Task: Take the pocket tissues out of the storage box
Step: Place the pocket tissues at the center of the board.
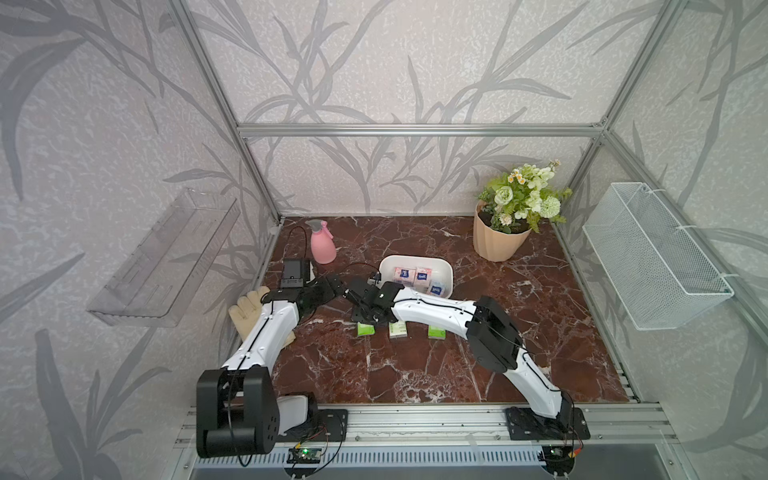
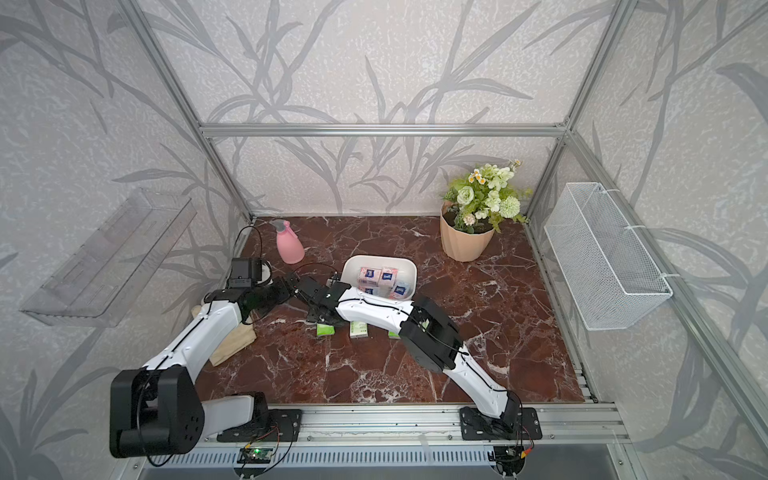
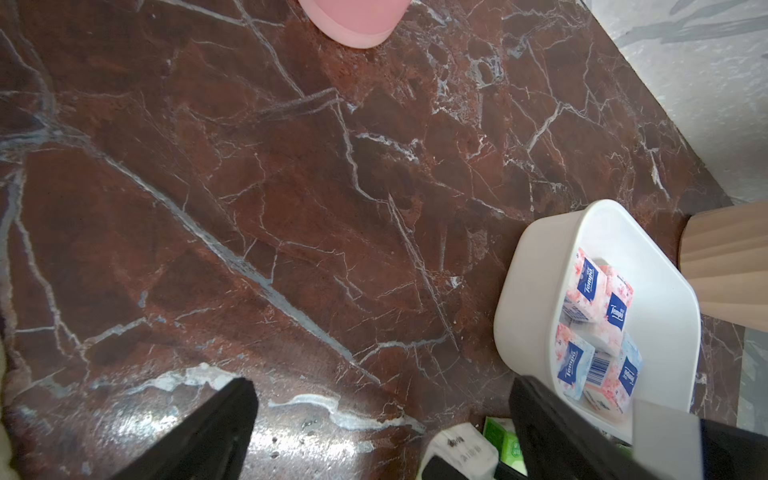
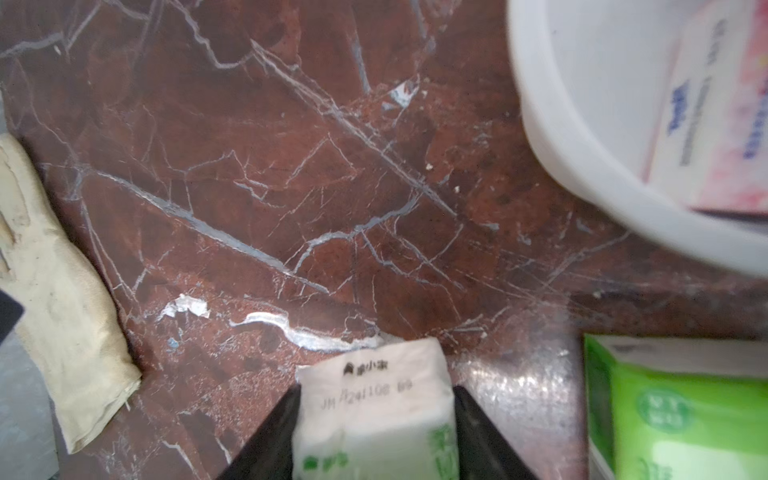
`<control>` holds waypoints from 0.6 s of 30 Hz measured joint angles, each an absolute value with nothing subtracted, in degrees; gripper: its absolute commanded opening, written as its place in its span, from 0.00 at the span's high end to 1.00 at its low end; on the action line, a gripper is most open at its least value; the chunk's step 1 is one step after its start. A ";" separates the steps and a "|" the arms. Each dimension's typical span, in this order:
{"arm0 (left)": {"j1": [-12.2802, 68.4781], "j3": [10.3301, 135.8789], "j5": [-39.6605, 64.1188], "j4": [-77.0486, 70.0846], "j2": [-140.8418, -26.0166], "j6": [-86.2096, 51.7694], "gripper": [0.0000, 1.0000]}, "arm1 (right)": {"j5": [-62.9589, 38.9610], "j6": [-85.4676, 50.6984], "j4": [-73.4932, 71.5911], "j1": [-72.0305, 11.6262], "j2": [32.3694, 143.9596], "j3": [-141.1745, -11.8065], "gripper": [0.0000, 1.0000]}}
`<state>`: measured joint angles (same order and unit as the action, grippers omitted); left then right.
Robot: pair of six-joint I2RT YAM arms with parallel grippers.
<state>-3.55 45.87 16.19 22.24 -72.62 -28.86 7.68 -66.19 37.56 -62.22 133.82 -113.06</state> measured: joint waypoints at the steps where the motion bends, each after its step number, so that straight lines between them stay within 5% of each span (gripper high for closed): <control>1: -3.55 45.87 16.21 22.24 -72.66 -28.84 0.00 | 7.64 -66.41 37.87 -62.19 134.04 -113.06 0.42; 18: -3.81 45.89 16.53 22.24 -73.73 -27.75 0.00 | 8.16 -66.92 39.24 -61.52 134.54 -113.12 0.21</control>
